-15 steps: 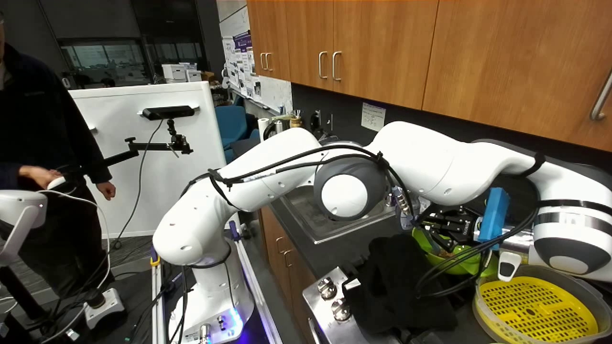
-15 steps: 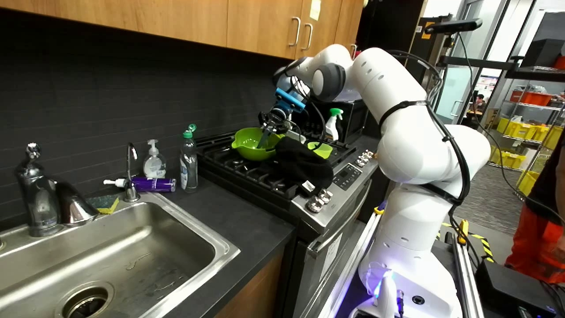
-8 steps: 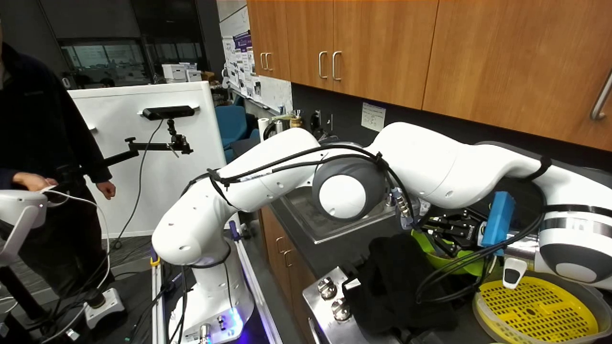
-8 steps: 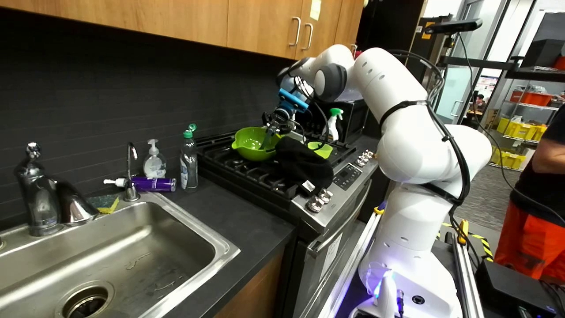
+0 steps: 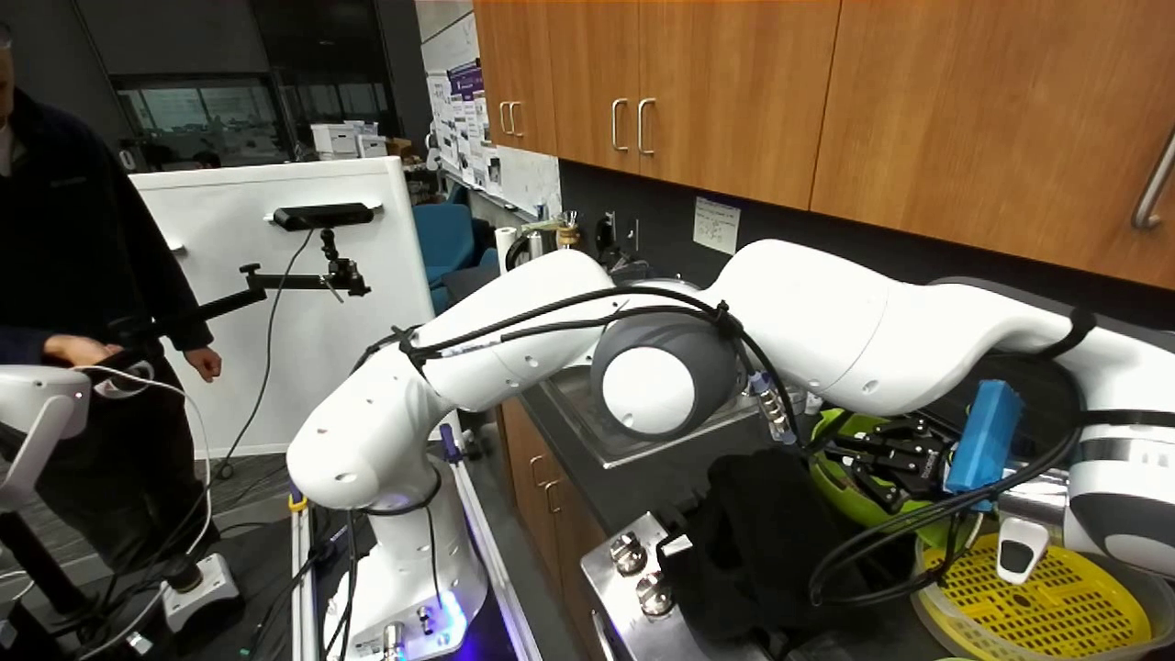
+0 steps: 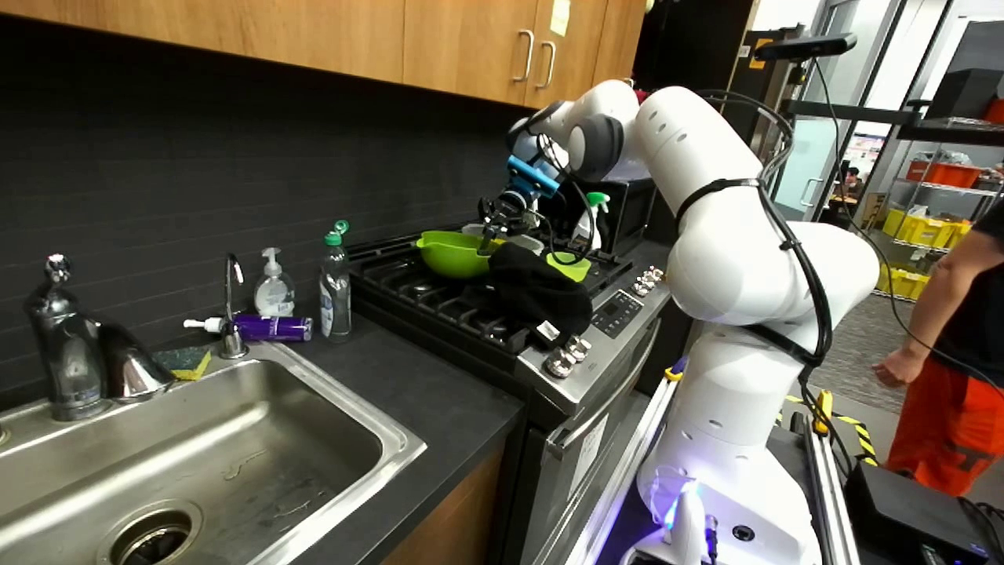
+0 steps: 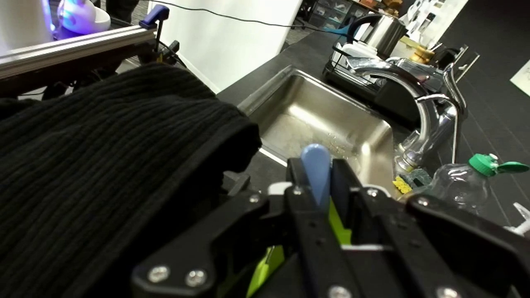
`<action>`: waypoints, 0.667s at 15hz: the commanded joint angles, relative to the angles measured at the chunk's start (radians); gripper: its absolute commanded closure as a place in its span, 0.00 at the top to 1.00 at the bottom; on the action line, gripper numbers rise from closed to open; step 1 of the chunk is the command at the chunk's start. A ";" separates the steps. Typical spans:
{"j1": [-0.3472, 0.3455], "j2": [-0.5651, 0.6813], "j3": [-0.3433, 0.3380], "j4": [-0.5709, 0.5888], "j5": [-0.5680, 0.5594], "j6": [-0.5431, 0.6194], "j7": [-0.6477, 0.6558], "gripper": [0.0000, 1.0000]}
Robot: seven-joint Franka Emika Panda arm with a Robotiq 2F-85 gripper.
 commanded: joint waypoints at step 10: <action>0.039 0.065 0.055 0.103 -0.015 0.000 0.038 0.05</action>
